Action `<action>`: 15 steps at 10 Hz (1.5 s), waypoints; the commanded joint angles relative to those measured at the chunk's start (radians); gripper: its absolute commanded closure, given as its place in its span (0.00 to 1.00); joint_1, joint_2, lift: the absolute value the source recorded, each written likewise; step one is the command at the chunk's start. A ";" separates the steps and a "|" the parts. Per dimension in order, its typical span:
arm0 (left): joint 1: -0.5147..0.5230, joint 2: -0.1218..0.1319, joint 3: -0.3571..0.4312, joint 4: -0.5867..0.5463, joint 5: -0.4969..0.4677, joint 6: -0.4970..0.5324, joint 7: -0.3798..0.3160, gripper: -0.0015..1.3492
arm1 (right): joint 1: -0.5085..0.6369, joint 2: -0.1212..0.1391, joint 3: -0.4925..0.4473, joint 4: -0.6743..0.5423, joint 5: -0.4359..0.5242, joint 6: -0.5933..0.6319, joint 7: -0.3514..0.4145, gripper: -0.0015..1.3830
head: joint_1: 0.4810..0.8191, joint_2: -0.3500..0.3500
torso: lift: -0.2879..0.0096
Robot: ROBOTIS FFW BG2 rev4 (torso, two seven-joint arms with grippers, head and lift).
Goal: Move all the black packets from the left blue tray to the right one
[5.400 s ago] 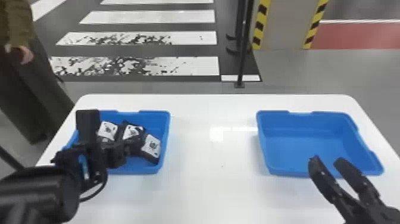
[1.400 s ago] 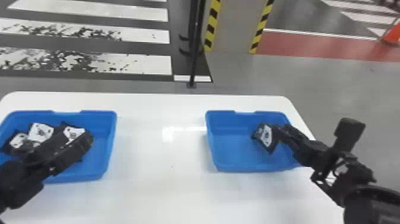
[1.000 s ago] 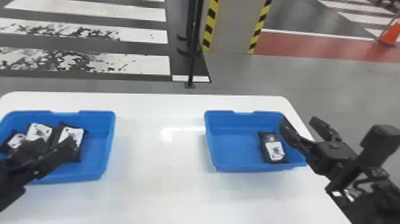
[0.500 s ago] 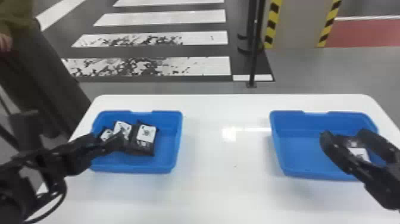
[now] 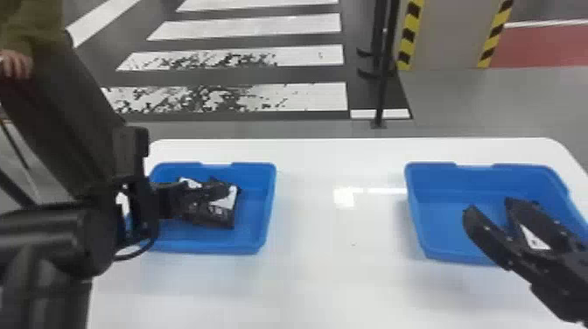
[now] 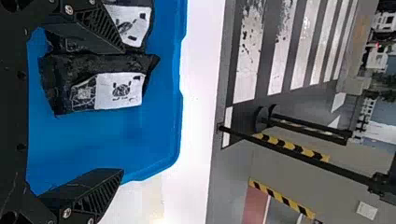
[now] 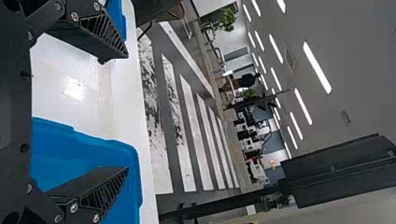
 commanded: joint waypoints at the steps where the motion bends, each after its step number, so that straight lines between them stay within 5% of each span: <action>1: -0.069 0.009 -0.056 0.039 -0.063 0.065 0.013 0.09 | 0.000 0.000 0.002 0.009 -0.008 0.013 0.002 0.13 | 0.63 0.65 | 0.50; 4: -0.197 0.024 -0.143 0.172 -0.087 0.131 0.030 0.09 | -0.007 0.000 0.002 0.026 -0.026 0.030 0.010 0.13 | 0.63 0.63 | 0.50; 7: -0.204 0.022 -0.179 0.179 -0.125 0.222 0.038 0.10 | -0.002 0.000 0.004 0.038 -0.049 0.035 0.013 0.13 | 0.63 0.62 | 0.50; 14: -0.255 0.022 -0.197 0.321 -0.195 0.227 0.049 0.10 | -0.005 0.000 0.004 0.065 -0.077 0.057 0.017 0.13 | 0.63 0.66 | 0.50; 15: -0.278 0.022 -0.209 0.383 -0.199 0.212 0.049 0.16 | -0.005 0.000 0.004 0.068 -0.077 0.057 0.017 0.13 | 0.63 0.67 | 0.50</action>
